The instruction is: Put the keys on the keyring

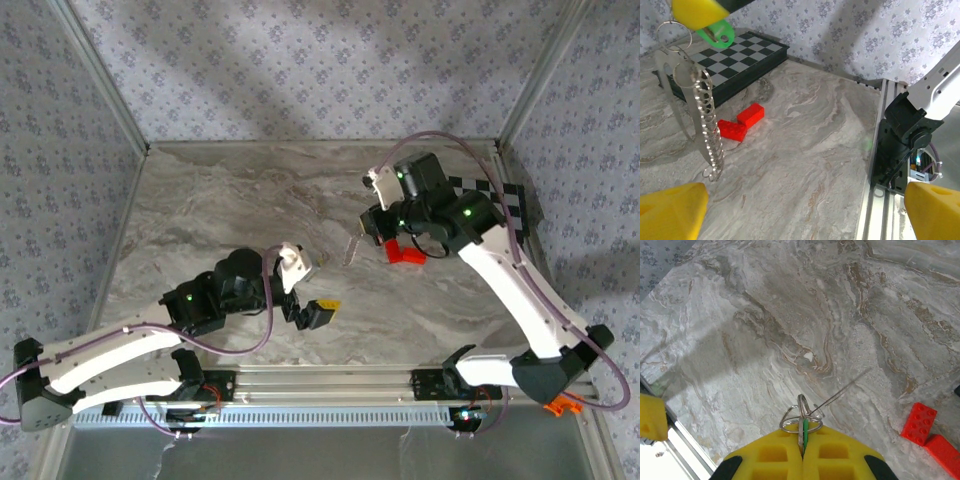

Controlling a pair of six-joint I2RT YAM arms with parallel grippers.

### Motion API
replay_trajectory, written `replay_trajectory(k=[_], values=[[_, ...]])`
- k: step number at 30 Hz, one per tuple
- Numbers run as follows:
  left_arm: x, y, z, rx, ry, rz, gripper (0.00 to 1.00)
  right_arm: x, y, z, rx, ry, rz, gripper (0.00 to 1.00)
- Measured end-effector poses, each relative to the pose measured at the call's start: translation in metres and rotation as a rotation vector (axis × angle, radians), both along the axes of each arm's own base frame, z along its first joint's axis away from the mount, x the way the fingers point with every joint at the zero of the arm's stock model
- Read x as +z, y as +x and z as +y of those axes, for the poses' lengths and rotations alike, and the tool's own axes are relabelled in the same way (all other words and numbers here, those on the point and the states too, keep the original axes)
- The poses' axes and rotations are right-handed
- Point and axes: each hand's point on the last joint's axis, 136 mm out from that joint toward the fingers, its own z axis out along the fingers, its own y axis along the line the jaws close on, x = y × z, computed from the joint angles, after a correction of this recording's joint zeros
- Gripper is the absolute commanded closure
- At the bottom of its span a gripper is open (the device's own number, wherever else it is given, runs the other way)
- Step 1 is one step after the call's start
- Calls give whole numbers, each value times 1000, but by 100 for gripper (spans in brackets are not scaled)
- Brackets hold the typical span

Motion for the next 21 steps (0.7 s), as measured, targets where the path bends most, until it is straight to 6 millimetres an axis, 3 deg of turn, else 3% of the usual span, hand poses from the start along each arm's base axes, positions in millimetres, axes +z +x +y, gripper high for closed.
replay_trajectory(k=[11, 21], values=[[-19, 20, 6, 84, 59, 23, 0, -34, 42, 18, -29, 13, 94, 100], [-33, 65, 28, 268, 66, 114, 0, -48, 84, 43, -24, 56, 109, 100]])
